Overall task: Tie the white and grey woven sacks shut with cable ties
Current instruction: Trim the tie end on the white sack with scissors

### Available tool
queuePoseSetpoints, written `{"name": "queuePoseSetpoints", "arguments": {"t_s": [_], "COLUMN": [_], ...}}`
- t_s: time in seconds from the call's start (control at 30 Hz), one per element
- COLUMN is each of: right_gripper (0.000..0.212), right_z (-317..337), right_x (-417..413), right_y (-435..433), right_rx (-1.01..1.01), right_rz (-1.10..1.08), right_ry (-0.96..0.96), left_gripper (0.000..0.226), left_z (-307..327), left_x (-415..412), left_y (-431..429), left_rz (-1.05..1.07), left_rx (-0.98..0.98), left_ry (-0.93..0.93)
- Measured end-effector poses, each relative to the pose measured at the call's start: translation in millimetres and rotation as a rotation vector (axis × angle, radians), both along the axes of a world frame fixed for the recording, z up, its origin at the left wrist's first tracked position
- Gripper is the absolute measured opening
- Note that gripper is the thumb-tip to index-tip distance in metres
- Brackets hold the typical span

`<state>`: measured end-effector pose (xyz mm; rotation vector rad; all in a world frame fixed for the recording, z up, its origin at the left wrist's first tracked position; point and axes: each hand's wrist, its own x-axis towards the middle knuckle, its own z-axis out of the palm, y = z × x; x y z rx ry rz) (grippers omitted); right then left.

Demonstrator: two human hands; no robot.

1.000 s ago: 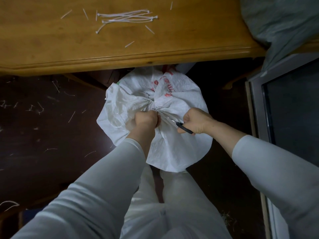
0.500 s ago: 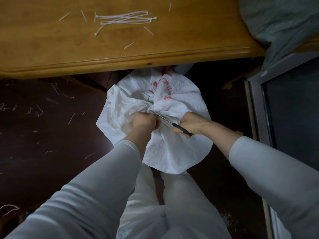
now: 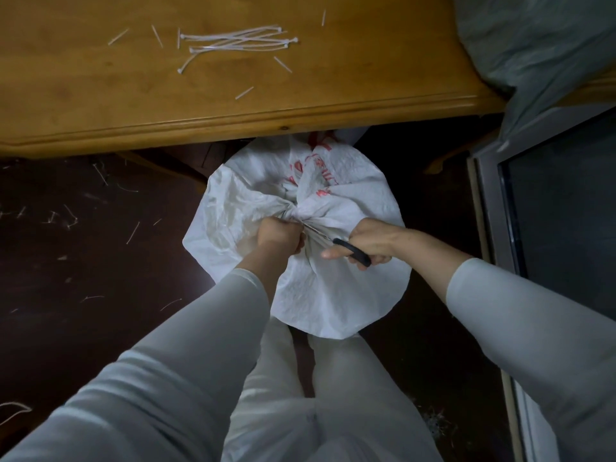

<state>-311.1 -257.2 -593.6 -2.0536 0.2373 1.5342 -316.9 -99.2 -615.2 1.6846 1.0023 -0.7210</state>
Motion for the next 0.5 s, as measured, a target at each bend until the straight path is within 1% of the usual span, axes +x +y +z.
{"name": "queuePoseSetpoints", "arguments": {"t_s": [0.03,0.1,0.2,0.27,0.4,0.47,0.5], "right_gripper": [0.053,0.053,0.051,0.047,0.029,0.029,0.035], "right_z": [-0.4,-1.3,-2.8,-6.7,-10.7,-8.1,-5.0], "right_x": [0.4,-0.4,-3.0,-5.2,-8.5,-5.1,-3.2], "right_y": [2.1,6.9,8.4,6.6,5.7,1.6,-1.4], "right_rx": [0.020,0.056,0.086,0.108,0.071,0.103,0.107], "right_rz": [-0.039,-0.110,-0.135,-0.145,-0.112,-0.118,-0.081], "right_ry": [0.011,0.002,-0.046,-0.088,-0.207,-0.129,-0.054], "left_gripper": [0.026,0.025,0.023,0.026,0.030,0.023,0.017], "left_z": [1.1,3.4,6.0,4.8,-2.9,-3.7,-2.1], "left_x": [0.3,2.3,2.9,0.8,-1.3,-2.7,-4.2], "left_y": [0.5,3.0,6.4,7.4,16.0,18.8,17.5], "left_rz": [0.001,0.011,0.008,-0.021,-0.060,-0.056,-0.048], "left_rx": [-0.003,-0.001,0.005,0.012,0.095,0.085,0.052], "left_ry": [-0.003,-0.008,-0.007,-0.002,0.001,0.021,0.035]}}
